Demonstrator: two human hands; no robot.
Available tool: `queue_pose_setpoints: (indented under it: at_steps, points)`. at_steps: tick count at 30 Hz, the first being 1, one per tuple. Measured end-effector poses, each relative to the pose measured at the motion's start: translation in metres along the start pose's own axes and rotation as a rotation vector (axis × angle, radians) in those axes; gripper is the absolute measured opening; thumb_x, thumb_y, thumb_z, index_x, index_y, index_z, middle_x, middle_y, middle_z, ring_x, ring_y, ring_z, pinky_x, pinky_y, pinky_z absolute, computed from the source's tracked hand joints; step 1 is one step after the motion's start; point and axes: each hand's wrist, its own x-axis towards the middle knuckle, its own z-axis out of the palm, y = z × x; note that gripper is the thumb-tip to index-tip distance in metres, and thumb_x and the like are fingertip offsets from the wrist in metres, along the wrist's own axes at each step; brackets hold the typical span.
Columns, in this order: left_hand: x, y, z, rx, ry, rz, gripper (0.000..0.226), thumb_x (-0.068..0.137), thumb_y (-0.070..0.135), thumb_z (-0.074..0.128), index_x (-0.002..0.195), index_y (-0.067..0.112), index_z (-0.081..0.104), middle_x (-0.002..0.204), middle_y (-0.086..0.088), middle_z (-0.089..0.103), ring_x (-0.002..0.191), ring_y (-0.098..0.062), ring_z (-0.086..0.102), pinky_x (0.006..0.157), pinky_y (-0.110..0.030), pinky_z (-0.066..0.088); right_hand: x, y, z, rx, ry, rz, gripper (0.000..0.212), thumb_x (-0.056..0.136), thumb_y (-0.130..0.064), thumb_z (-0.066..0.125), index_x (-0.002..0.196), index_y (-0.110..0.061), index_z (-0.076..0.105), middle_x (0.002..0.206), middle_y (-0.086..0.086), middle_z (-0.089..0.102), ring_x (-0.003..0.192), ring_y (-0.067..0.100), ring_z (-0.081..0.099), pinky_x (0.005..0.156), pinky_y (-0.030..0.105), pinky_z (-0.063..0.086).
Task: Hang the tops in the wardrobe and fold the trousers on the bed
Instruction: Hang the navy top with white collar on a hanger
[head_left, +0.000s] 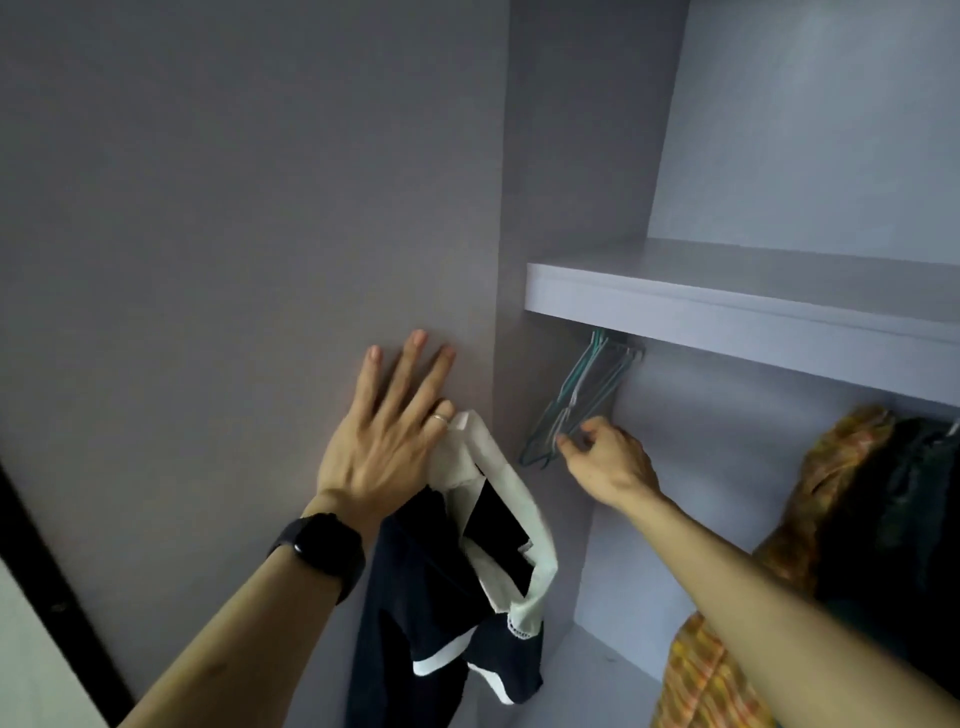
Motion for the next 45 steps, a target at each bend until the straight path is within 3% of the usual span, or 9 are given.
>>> queue_pose_setpoints:
  at_steps: [8,14,18,24,32,36,39,41,45]
  points:
    - [-0.006,-0.008,0.024,0.078,0.106,0.019,0.031,0.100,0.023,0.046,0.127,0.017,0.060,0.161,-0.018,0.030,0.149,-0.049,0.020,0.120,-0.064,-0.006,0.065,-0.002,0.056,0.115,0.161,0.214,0.070,0.094,-0.063,0.052,0.136,-0.008,0.047,0.137,0.019,0.057,0.121,0.041,0.057,0.096,0.042,0.049]
    - [-0.005,-0.005,0.032,0.049,0.117,-0.124,0.052,0.105,0.034,0.027,0.151,0.014,0.041,0.163,-0.020,0.025,0.151,-0.044,0.018,0.121,-0.054,-0.005,0.076,0.001,0.075,0.094,0.195,0.266,0.039,0.093,-0.025,0.061,0.126,-0.003,0.063,0.130,0.021,0.063,0.117,0.039,0.062,0.092,0.036,0.051]
    - [-0.010,-0.004,0.026,0.160,0.019,0.005,0.031,0.105,0.030,0.031,0.126,0.030,0.055,0.166,-0.016,0.018,0.151,-0.050,0.007,0.117,-0.066,-0.010,0.070,-0.004,0.069,0.089,0.257,0.293,0.049,0.097,-0.037,0.049,0.133,-0.005,0.058,0.136,0.022,0.058,0.123,0.041,0.057,0.099,0.040,0.046]
    - [-0.021,-0.003,0.021,0.204,-0.096,0.074,0.048,0.100,0.025,0.017,0.134,0.037,0.048,0.167,-0.019,0.006,0.150,-0.053,-0.002,0.114,-0.069,-0.017,0.053,-0.014,0.025,0.071,0.402,0.326,0.052,0.105,-0.039,0.031,0.134,-0.004,0.058,0.140,0.024,0.055,0.128,0.042,0.053,0.106,0.044,0.041]
    - [-0.007,-0.008,-0.005,-0.090,-0.235,0.057,0.054,0.086,0.020,0.028,0.114,0.019,0.075,0.154,-0.014,0.045,0.149,-0.049,0.019,0.119,-0.065,-0.010,-0.028,0.021,-0.029,0.106,0.317,0.285,0.049,0.107,-0.043,0.028,0.119,-0.014,0.066,0.126,0.023,0.064,0.116,0.044,0.057,0.097,0.044,0.044]
    - [0.001,0.002,-0.019,-0.294,-0.229,-0.080,0.036,0.089,0.017,0.042,0.105,0.004,0.071,0.102,-0.013,0.073,0.117,-0.037,0.060,0.123,-0.056,0.002,-0.105,0.050,-0.043,0.284,0.270,0.244,0.044,0.107,-0.039,0.038,0.081,-0.012,0.062,0.089,0.015,0.069,0.094,0.039,0.061,0.079,0.038,0.042]
    - [0.001,0.027,-0.046,-0.615,-0.535,-0.267,0.032,0.104,0.029,0.044,0.124,0.012,0.063,0.108,-0.011,0.068,0.104,-0.036,0.061,0.104,-0.045,0.038,-0.170,0.066,-0.057,0.467,0.243,0.270,0.054,0.105,-0.042,0.045,0.076,0.001,0.059,0.074,0.022,0.061,0.074,0.033,0.059,0.067,0.040,0.044]
    - [-0.007,0.049,-0.064,-0.770,-0.769,-0.303,0.041,0.102,0.047,0.044,0.137,0.027,0.054,0.122,-0.008,0.062,0.114,-0.036,0.057,0.094,-0.043,0.046,-0.211,0.075,-0.062,0.558,0.175,0.287,0.055,0.104,-0.046,0.045,0.076,-0.002,0.063,0.067,0.020,0.057,0.063,0.030,0.052,0.067,0.042,0.046]
    - [-0.028,0.098,-0.094,-0.960,-0.942,-0.191,0.063,0.100,0.047,0.051,0.153,0.050,0.017,0.131,-0.009,0.058,0.116,-0.039,0.057,0.094,-0.047,0.048,-0.269,0.094,-0.067,0.661,0.114,0.281,0.056,0.095,-0.054,0.049,0.058,-0.015,0.034,0.055,0.005,0.031,0.054,0.015,0.033,0.056,0.030,0.030]
